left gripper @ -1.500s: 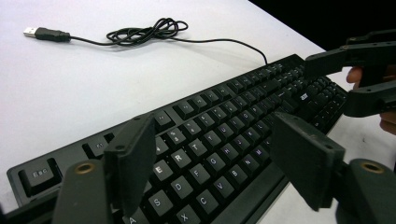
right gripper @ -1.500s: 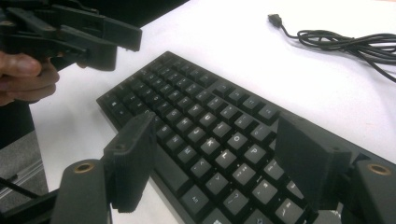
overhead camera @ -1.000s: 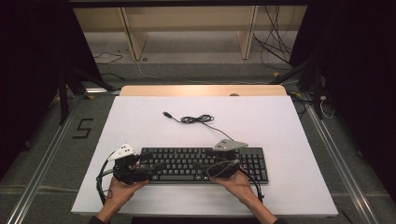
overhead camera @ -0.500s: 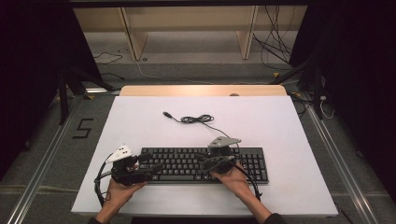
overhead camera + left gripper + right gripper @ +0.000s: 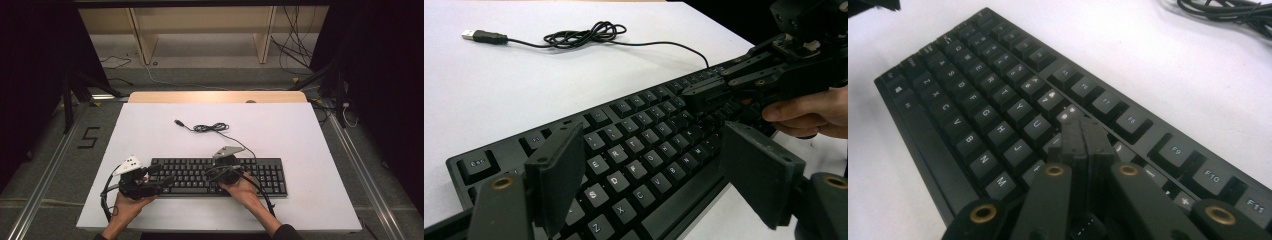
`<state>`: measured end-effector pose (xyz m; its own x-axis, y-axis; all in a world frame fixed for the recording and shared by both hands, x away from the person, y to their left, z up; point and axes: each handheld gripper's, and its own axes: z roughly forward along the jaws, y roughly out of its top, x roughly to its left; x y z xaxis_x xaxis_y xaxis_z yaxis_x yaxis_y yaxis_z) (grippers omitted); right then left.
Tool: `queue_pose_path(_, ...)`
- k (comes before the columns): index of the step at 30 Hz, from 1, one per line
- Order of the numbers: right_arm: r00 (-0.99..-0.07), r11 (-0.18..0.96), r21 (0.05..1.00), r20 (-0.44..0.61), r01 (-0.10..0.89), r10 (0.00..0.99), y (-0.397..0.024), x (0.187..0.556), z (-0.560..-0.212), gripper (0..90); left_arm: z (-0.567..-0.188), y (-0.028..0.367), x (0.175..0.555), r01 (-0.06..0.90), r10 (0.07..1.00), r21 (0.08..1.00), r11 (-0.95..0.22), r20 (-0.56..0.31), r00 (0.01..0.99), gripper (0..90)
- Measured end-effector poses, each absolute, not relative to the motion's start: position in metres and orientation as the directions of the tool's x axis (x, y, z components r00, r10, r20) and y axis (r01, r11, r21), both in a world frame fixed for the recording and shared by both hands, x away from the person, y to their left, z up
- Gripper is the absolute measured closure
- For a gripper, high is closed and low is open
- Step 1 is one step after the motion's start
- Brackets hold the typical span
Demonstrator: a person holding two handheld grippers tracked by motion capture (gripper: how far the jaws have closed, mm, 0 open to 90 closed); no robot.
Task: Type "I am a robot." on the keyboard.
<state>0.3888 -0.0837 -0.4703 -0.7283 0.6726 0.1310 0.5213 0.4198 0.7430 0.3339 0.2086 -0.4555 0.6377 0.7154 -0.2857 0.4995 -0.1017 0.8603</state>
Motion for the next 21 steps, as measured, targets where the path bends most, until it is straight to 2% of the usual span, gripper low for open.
queue_pose_path(14, -0.723, 0.463, 0.718, 0.08, 0.519, 0.686, -0.0776, 0.3901, -0.4787, 90.0, -0.4554, 0.2084, 0.3331, 0.496, 0.714, 0.862, -0.101, -0.284, 0.64, 25.8)
queue_pose_path(21, -0.707, 0.408, 0.735, 0.136, 0.542, 0.694, -0.0824, 0.3911, -0.4763, 89.4, -0.4554, 0.2095, 0.3335, 0.492, 0.717, 0.865, -0.095, -0.284, 0.637, 25.9)
